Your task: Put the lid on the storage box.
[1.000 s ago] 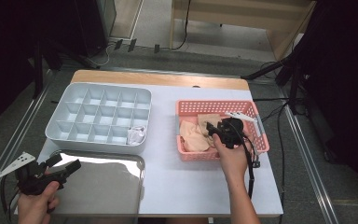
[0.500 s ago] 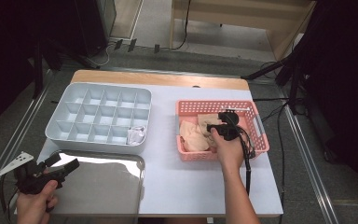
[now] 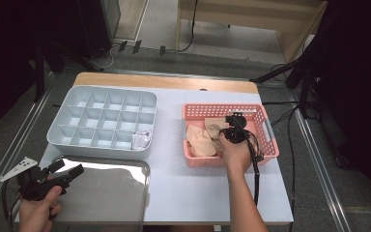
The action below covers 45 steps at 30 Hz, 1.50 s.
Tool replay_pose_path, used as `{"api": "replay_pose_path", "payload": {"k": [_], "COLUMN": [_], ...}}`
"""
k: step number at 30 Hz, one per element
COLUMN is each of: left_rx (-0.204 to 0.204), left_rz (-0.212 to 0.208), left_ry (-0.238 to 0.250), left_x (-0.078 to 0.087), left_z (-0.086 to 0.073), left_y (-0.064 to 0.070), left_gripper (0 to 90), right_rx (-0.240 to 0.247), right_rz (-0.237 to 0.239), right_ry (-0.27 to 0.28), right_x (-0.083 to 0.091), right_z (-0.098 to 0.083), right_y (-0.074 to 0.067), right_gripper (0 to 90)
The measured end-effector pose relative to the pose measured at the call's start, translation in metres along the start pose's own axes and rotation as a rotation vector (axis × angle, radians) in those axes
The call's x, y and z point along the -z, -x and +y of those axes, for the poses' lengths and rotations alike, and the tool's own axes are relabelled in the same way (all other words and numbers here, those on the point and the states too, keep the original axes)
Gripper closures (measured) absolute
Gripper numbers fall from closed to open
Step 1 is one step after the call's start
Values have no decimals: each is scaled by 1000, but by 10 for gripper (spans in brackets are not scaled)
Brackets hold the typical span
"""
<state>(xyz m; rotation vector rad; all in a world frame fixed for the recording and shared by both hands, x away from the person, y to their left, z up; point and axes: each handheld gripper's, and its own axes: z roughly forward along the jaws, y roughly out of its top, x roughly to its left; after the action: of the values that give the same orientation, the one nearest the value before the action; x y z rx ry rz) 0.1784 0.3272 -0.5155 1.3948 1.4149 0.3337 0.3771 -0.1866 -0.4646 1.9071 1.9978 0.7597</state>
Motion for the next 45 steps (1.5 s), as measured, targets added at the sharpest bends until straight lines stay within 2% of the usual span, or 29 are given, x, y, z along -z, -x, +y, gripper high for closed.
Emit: {"api": "replay_pose_path", "payload": {"k": [3,6,9,11,13,15,17,19,27,30,32,36,39,45], "left_rx": [-6,-9,-10,-7,-11,-12,-19,-21,-38,-39,-43,-47,-51,-46], "left_rz": [2,4,1,-1,-3,-4,-2,-3,-2,-5,-3,-1,0,0], "left_ry": [0,-8,-6,-3,-4,-5,-7,-7,-13,-10,-13,-18,-18,-22], "left_x": [0,-2,-2,-2,-2,-2,-3,-3,-3,-3,-4,-5,-5,-6], "left_z": [0,-1,-2,-1,-1,-1,-2,-2,-2,-2,-2,-3,-3,-3], "left_y": [1,2,2,3,3,4,6,7,9,11,12,13,12,12], "left_gripper": [43,43,43,43,43,43,43,43,43,43,43,43,43,43], "right_rx": [8,2,44,82,112,141,166,173,190,187,181,175,159,170], "right_rz": [-4,49,61,100,103,128,125,151,204,226,233,203,199,195], "right_ry": [29,87,155,218,272,320,359,390,493,498,474,429,423,435], "right_x": [10,24,37,45,52,60,67,73,87,92,91,79,72,67], "right_z": [-1,-1,-5,-10,-15,-20,-25,-29,-52,-58,-60,-62,-65,-71], "right_y": [1,4,3,2,0,0,-1,-1,4,6,6,8,10,8], "right_gripper": [878,878,878,878,878,878,878,878,878,877,873,872,872,872]}}
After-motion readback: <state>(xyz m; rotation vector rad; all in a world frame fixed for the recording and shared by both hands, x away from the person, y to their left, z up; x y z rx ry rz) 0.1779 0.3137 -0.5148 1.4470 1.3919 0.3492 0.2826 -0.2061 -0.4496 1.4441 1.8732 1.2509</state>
